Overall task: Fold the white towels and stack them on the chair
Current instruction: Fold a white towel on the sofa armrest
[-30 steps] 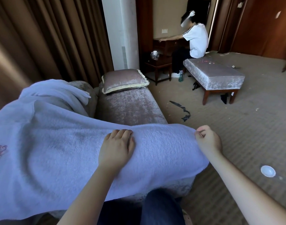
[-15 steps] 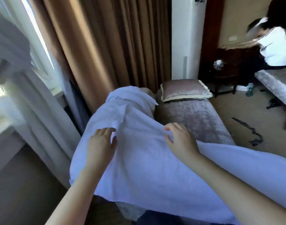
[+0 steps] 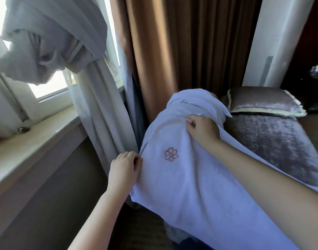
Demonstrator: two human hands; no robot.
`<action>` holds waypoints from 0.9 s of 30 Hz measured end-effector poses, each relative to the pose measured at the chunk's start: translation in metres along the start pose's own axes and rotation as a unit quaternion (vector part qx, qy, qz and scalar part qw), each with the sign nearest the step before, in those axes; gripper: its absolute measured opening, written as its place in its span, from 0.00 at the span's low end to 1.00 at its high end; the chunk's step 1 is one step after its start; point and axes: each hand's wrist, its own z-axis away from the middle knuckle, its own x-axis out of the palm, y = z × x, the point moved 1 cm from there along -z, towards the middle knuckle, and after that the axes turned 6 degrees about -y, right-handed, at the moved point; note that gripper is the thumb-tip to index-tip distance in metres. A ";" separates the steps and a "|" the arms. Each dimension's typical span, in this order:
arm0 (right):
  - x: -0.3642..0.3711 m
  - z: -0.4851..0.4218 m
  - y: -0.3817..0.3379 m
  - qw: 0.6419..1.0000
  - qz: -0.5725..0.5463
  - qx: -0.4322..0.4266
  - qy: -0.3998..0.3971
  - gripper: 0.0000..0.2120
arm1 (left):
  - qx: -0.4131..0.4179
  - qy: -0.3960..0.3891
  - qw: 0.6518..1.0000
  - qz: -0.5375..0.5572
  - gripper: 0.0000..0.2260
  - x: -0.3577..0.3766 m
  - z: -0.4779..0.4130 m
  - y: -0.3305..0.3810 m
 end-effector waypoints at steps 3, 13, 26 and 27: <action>0.002 -0.028 -0.006 0.996 -0.065 0.027 0.046 0.12 | -0.011 -0.012 0.999 0.029 0.07 0.000 -0.002 -0.002; 0.002 -0.025 -0.007 0.984 -0.133 0.051 -0.109 0.28 | -0.091 -0.004 0.994 0.059 0.08 0.010 -0.004 -0.005; -0.006 0.210 -0.040 0.980 0.037 -0.192 0.039 0.11 | 0.212 0.130 0.965 -0.086 0.12 0.064 0.092 -0.009; -0.001 0.225 -0.042 0.978 0.045 -0.198 0.043 0.09 | 0.219 0.122 0.964 -0.094 0.15 0.070 0.096 -0.011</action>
